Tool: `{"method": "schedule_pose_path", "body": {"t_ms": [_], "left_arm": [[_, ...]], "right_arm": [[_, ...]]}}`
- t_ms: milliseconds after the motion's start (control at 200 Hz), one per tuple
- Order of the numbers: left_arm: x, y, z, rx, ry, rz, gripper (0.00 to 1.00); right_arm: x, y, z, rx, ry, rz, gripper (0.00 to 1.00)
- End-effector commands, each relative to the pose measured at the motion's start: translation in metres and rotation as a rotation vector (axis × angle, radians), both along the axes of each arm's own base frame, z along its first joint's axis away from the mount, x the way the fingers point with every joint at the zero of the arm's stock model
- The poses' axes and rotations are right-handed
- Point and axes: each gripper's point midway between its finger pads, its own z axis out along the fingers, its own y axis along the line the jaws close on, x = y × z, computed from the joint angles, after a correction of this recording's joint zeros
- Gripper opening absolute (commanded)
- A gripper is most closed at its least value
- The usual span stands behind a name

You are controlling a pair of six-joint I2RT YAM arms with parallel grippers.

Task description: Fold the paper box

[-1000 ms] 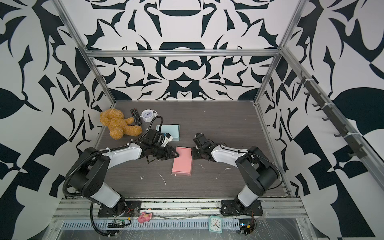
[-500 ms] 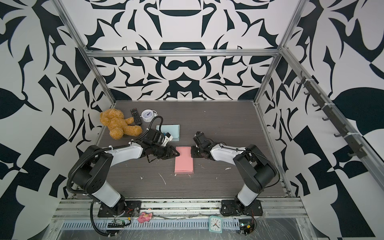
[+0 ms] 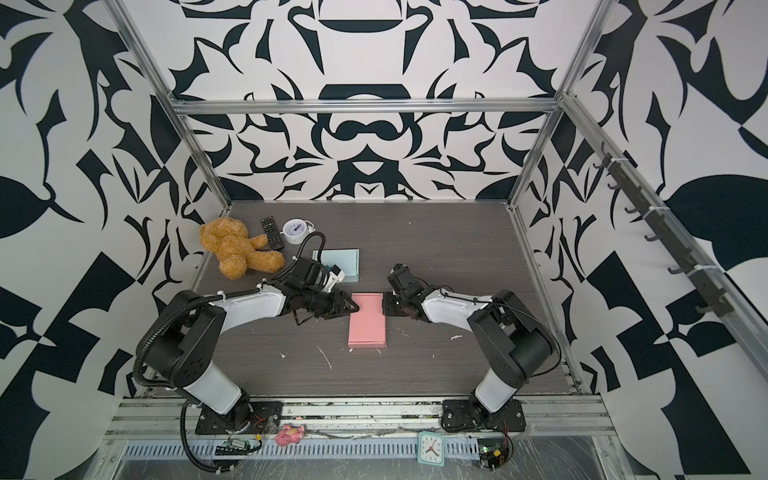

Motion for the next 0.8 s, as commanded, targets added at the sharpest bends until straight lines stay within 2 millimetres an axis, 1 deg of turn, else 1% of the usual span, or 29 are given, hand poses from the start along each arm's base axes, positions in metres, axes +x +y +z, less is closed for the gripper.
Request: {"method": "schedule_pose_path", "body": {"t_ms": [0,125,240,400,585,705,795], "left_arm": [[-0.004,0.007,0.008,-0.014,-0.017,0.010,0.50],[-0.012,0.018,0.006,0.032,-0.014,0.024,0.55],[-0.021,0.025,0.007,0.044,-0.011,0.035,0.57],[-0.038,0.028,0.009,0.035,0.005,0.035,0.57],[-0.053,0.029,0.010,0.038,0.006,0.027,0.58],[-0.059,0.025,0.011,0.040,0.006,0.013,0.58],[-0.064,0.021,0.009,0.052,0.005,0.002,0.59]], "right_arm": [[-0.008,-0.006,0.010,-0.015,-0.026,0.016,0.17],[-0.018,-0.018,0.005,-0.040,-0.016,0.004,0.17],[-0.027,-0.025,0.004,-0.038,-0.007,-0.004,0.17],[-0.043,-0.028,0.007,-0.048,0.000,0.013,0.17],[-0.067,-0.035,0.003,-0.075,0.016,0.026,0.17],[-0.082,-0.028,0.003,-0.086,0.018,0.050,0.17],[-0.089,-0.023,0.002,-0.090,0.018,0.057,0.17]]}}
